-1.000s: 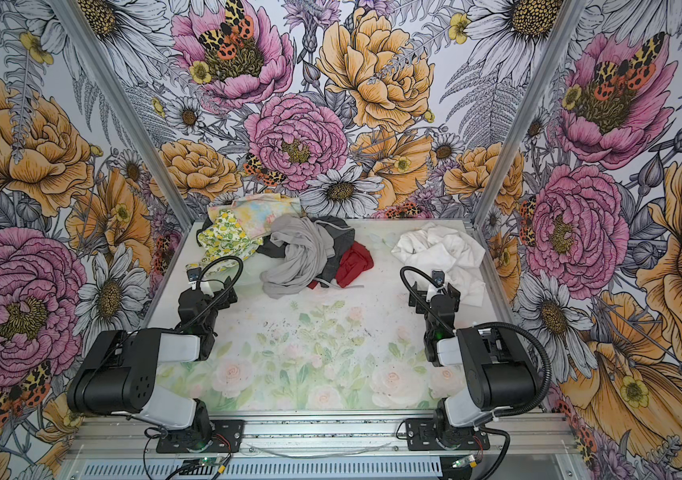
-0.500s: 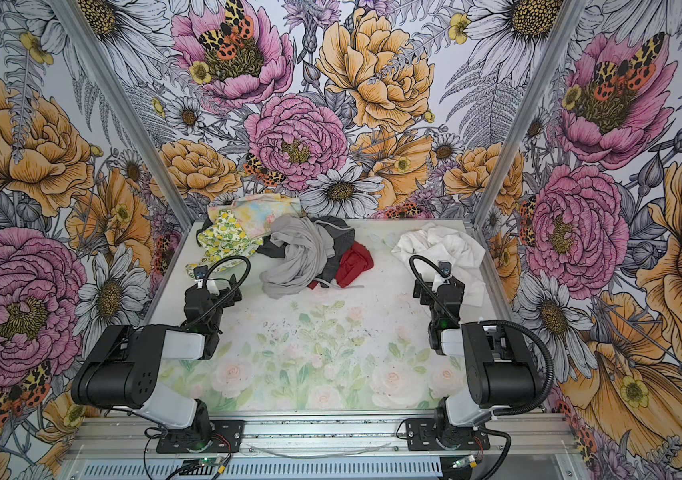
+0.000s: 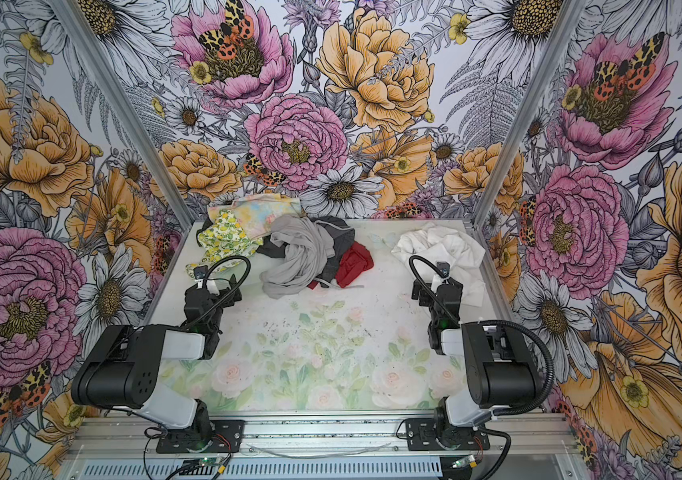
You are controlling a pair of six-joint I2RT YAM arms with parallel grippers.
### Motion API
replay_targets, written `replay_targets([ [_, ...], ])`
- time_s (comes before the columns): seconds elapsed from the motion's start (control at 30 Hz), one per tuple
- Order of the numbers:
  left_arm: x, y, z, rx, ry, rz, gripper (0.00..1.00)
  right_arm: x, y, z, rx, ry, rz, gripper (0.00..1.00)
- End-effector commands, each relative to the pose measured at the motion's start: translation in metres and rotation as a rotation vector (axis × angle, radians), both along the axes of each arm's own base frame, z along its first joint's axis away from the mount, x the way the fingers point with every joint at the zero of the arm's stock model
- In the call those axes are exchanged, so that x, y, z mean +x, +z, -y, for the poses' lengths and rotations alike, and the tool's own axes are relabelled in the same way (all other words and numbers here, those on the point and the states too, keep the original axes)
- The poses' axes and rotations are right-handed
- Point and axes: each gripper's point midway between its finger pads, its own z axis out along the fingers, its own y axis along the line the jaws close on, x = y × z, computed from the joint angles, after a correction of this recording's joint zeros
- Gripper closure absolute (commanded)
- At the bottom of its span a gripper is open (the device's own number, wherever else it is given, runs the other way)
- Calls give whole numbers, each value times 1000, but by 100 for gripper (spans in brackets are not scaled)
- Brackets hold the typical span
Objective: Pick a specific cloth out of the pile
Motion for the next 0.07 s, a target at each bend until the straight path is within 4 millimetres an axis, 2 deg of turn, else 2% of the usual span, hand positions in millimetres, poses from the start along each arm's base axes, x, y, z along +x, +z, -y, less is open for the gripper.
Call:
replay_targets([
  [0.0, 3, 12, -2, 18, 12, 40, 1, 3, 6, -1, 17, 8, 23, 1],
  [0.03, 3, 12, -2, 17, 12, 39, 1, 3, 6, -1, 16, 9, 26, 1],
])
